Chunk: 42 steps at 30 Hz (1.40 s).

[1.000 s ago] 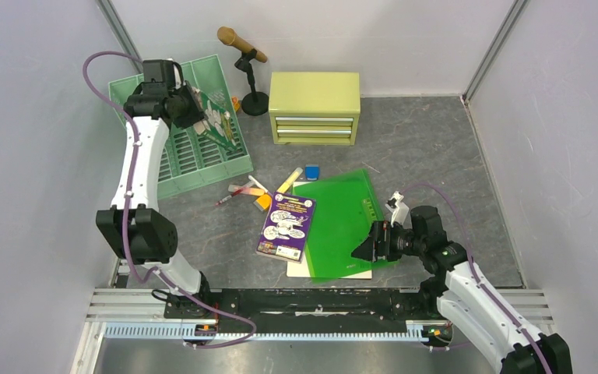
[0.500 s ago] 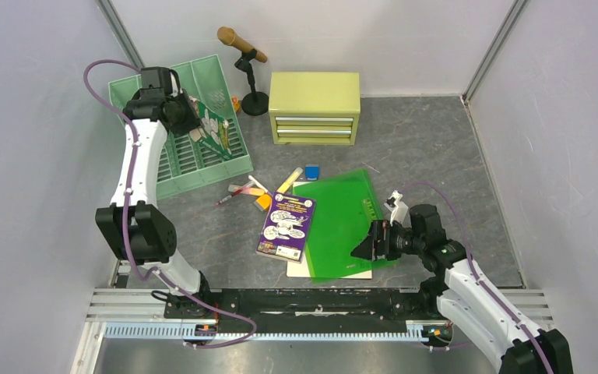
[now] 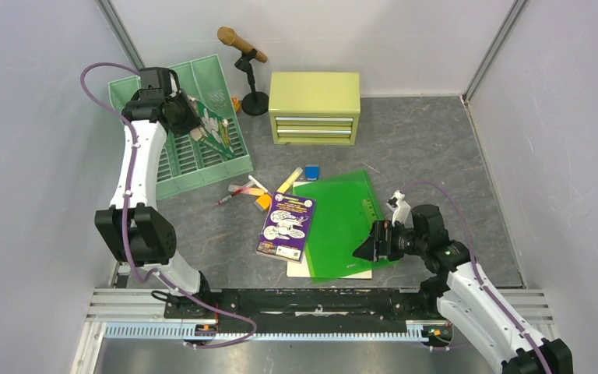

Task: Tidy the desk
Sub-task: Place the book in the storage box.

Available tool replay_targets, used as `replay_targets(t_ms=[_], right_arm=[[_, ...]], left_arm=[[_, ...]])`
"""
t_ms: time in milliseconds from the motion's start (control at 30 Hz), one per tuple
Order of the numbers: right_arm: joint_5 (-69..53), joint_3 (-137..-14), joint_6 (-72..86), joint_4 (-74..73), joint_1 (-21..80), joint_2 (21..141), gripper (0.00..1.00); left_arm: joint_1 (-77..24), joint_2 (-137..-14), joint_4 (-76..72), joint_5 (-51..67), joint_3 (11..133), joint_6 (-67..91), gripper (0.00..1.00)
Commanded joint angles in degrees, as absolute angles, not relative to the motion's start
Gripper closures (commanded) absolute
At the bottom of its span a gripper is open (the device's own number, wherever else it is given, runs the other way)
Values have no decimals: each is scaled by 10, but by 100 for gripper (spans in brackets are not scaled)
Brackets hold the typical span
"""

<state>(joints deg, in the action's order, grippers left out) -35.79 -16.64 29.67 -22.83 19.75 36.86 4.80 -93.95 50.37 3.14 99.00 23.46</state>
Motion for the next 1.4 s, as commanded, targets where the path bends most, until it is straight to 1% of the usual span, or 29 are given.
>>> replay_targets(t_ms=[0,333,533,567,867,1000,1367], right_arm=[[-347,-184,287,-237,198,358,2],[-344,-185,278,-240,198,366,2],[-344,-184,276,-239,198,370,2],[-343,-183,276,-238,198,369,2],[-343,-162,286,-221,198,374,2],[-348,-157,299,-208,198,367,2],[-334,-159,282,-236,197,353,2]], left_arm=[[52,-908,440,12,1006,283,98],[31,-941,452,2,1064,272,98],[8,-959,469,-38,1092,248,98],[-13,-960,468,-45,1095,245,98],[-66,-982,484,-82,1135,201,98],[-68,-987,485,-100,1140,196,98],[-66,-1036,522,-98,1203,168,98]])
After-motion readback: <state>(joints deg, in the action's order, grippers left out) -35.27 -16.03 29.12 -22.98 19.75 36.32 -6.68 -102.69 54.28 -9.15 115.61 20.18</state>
